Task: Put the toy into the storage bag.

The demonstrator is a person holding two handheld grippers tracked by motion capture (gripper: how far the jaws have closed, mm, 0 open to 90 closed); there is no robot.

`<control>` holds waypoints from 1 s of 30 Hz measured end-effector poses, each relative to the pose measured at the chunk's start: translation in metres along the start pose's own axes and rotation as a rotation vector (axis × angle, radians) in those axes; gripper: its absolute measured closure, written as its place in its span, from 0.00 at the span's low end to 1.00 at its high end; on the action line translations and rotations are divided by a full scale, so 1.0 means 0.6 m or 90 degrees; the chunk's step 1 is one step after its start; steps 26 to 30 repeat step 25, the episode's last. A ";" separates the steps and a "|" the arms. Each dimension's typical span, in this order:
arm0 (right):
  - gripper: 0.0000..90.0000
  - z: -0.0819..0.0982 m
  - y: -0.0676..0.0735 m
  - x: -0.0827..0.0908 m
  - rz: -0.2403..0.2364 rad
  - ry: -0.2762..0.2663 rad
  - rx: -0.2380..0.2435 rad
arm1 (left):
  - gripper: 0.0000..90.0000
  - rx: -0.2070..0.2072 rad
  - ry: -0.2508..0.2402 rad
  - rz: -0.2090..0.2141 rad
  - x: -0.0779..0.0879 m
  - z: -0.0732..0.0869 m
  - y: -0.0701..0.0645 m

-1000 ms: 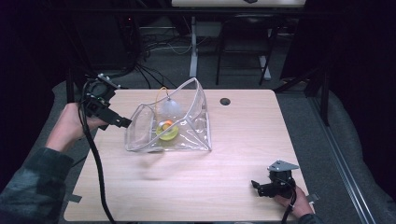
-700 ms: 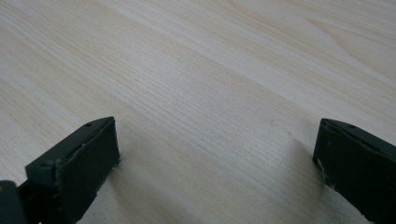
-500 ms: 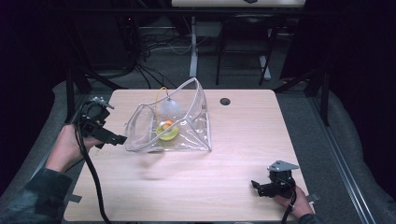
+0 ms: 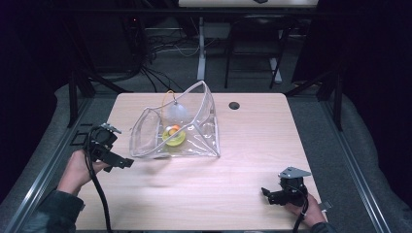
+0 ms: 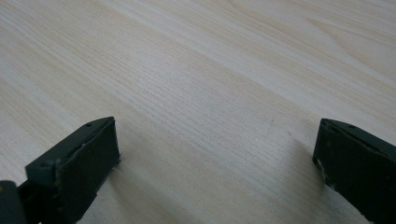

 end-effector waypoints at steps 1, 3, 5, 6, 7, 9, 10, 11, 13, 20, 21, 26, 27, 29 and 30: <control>0.00 0.000 0.000 0.000 0.000 0.000 0.000 | 0.00 0.000 -0.006 0.002 -0.005 0.002 0.000; 0.00 0.000 0.000 0.000 0.000 0.000 0.000 | 0.00 0.000 -0.009 -0.002 -0.014 0.009 -0.004; 0.00 0.000 0.000 0.000 0.000 0.000 -0.001 | 0.00 -0.003 -0.015 -0.002 -0.024 0.015 -0.008; 0.00 0.000 0.000 0.000 0.000 0.000 -0.001 | 0.00 0.001 -0.020 -0.002 -0.031 0.019 -0.010; 0.00 0.000 0.000 0.000 0.000 0.000 0.000 | 0.00 0.002 -0.021 0.000 -0.035 0.022 -0.012; 0.00 0.000 0.000 0.000 0.000 0.000 0.000 | 0.00 -0.001 -0.017 0.000 -0.045 0.030 -0.015; 0.00 0.000 0.000 0.000 0.000 0.000 -0.001 | 0.00 0.002 -0.014 -0.001 -0.051 0.034 -0.016; 0.00 0.000 0.000 0.000 0.000 0.000 0.000 | 0.00 0.000 -0.017 0.000 -0.054 0.037 -0.017; 0.00 0.000 0.000 0.000 0.000 0.000 -0.001 | 0.00 0.006 -0.019 0.005 -0.061 0.043 -0.020; 0.00 0.000 0.000 0.000 0.000 0.000 -0.002 | 0.00 0.026 -0.039 0.001 -0.087 0.066 -0.026; 0.00 0.000 0.000 0.000 -0.001 0.000 -0.002 | 0.00 0.033 -0.053 0.000 -0.090 0.067 -0.028; 0.00 0.000 0.000 0.000 -0.001 0.000 -0.002 | 0.00 0.033 -0.051 -0.002 -0.096 0.076 -0.025; 0.00 0.000 0.000 0.000 -0.001 0.000 -0.002 | 0.00 0.033 -0.051 -0.002 -0.096 0.076 -0.025; 0.00 0.000 0.000 0.000 -0.001 0.000 -0.002 | 0.00 0.033 -0.051 -0.002 -0.096 0.076 -0.025; 0.00 0.000 0.000 0.000 -0.001 0.000 -0.002 | 0.00 0.033 -0.051 -0.002 -0.096 0.076 -0.025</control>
Point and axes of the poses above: each handheld gripper's, and its own axes: x roughly backward along the jaws, z roughly out of its underside, y roughly to its left, the point moved 10 cm from there along -x, roughly forward along the jaws
